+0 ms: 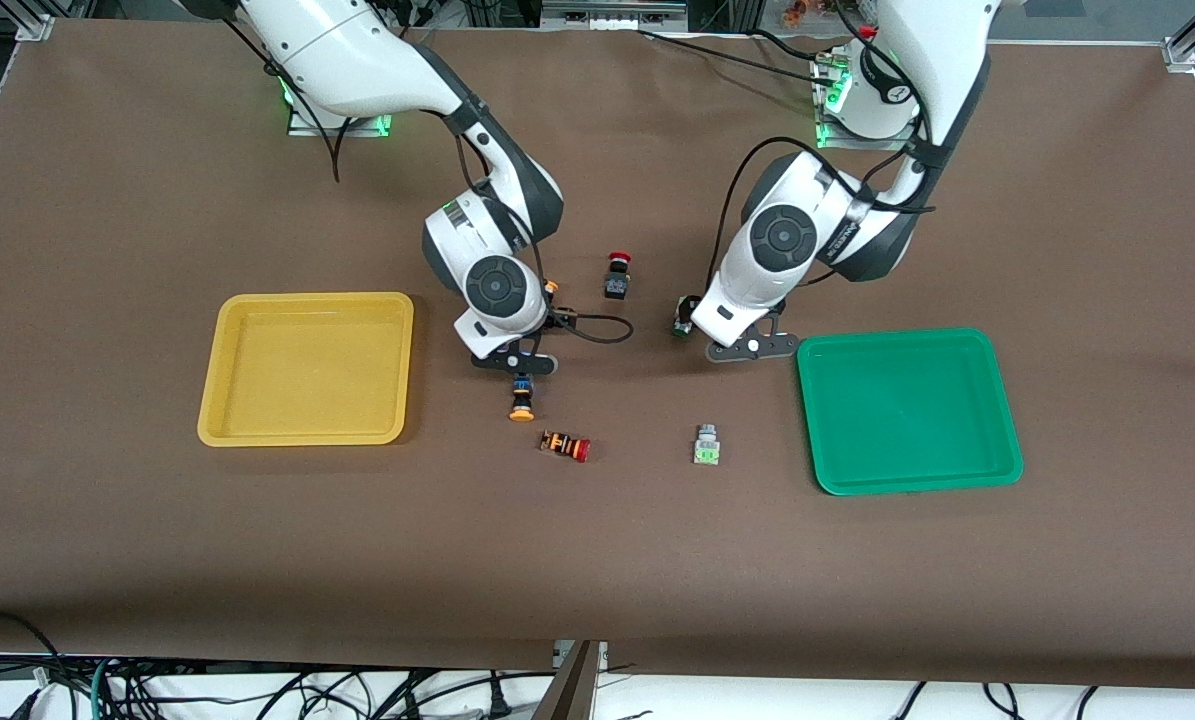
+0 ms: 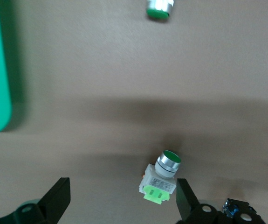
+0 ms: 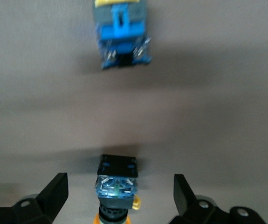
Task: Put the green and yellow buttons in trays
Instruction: 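Close both grippers on the yellow and green buttons and lift them, then lower the yellow button into the yellow tray and the green into the green tray, then grasp a second yellow button and a second green button with both grippers, then carry the held buttons over the yellow and green trays with both grippers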
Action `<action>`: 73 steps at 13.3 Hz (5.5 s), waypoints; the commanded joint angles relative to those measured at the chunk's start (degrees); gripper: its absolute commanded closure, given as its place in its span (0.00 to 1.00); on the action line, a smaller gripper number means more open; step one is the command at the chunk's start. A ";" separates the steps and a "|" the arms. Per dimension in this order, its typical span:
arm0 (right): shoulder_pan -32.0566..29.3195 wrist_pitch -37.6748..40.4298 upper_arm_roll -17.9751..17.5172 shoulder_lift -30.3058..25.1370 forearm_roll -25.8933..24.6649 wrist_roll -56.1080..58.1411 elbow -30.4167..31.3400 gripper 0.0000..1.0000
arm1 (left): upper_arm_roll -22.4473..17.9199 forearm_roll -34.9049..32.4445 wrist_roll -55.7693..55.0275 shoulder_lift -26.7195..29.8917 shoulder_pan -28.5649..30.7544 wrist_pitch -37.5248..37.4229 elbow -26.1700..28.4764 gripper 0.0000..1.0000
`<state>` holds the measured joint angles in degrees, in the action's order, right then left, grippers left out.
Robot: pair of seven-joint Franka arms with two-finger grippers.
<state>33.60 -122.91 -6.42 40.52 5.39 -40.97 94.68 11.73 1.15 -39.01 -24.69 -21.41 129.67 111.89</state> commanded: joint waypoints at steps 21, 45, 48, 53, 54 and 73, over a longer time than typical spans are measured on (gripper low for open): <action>-12.94 10.76 20.90 -5.63 -0.21 44.56 3.84 0.97 | -1.36 -5.72 3.03 -0.29 0.73 -0.80 -0.35 0.93; -1.19 2.17 14.59 -0.79 7.79 31.66 -6.70 0.00 | 0.92 -10.12 1.68 -16.76 13.59 -3.55 -29.42 0.00; 2.96 -3.99 14.59 1.22 7.44 23.40 -6.96 0.00 | 0.66 -10.47 -0.19 -23.64 11.57 -0.92 -36.03 0.00; 5.24 -10.76 14.33 3.78 7.61 19.97 -6.96 0.00 | 1.10 -10.29 -0.45 -24.00 6.93 0.76 -35.43 0.00; 5.86 -12.43 14.24 4.39 7.53 19.09 -7.05 0.00 | 1.10 -10.82 -0.54 -24.44 5.69 1.11 -35.34 0.00; 0.85 11.38 26.09 -4.47 6.74 39.81 -2.33 1.00 | 0.92 -15.48 12.52 -17.87 11.02 -13.00 -34.55 0.85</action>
<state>34.11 -112.39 17.18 39.85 12.13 -4.38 86.52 12.24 -13.31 -32.34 -47.71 -13.66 123.14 75.95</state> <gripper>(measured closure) 0.683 0.586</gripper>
